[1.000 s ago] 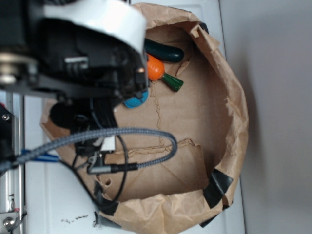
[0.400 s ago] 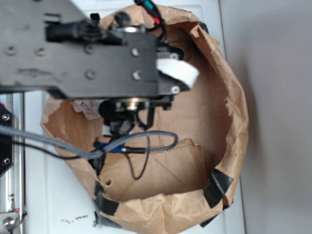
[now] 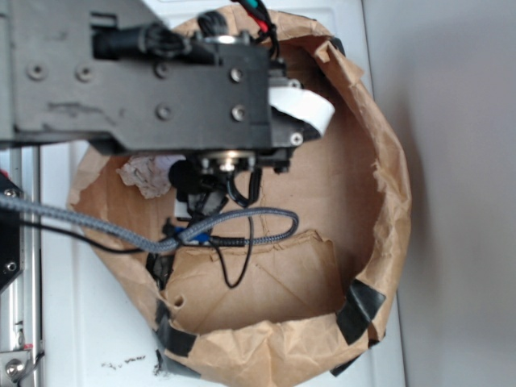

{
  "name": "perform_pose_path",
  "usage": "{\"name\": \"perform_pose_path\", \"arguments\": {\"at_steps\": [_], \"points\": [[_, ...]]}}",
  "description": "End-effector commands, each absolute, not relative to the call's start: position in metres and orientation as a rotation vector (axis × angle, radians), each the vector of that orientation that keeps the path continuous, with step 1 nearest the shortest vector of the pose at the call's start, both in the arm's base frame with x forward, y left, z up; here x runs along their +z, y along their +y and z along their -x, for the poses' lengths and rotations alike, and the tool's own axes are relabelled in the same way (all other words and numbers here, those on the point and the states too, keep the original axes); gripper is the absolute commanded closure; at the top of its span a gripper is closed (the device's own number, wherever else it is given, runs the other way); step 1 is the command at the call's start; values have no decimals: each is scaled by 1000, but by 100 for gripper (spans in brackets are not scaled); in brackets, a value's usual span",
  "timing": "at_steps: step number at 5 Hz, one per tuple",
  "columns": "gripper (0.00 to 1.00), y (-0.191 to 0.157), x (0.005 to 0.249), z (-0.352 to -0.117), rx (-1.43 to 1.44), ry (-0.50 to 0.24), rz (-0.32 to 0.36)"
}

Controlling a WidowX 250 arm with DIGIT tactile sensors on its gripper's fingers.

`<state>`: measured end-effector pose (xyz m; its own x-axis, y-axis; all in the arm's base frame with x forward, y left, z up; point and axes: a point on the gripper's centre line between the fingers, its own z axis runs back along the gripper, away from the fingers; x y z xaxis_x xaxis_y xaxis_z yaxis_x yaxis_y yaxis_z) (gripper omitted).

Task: Grab the white paper.

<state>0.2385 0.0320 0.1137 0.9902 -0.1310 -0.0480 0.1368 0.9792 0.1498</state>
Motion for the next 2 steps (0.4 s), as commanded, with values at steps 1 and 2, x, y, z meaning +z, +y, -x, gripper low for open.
{"name": "perform_pose_path", "arguments": {"at_steps": [1, 2], "points": [[0, 38, 125, -244, -114, -7, -162], [0, 40, 105, -240, -138, 50, -102]]}}
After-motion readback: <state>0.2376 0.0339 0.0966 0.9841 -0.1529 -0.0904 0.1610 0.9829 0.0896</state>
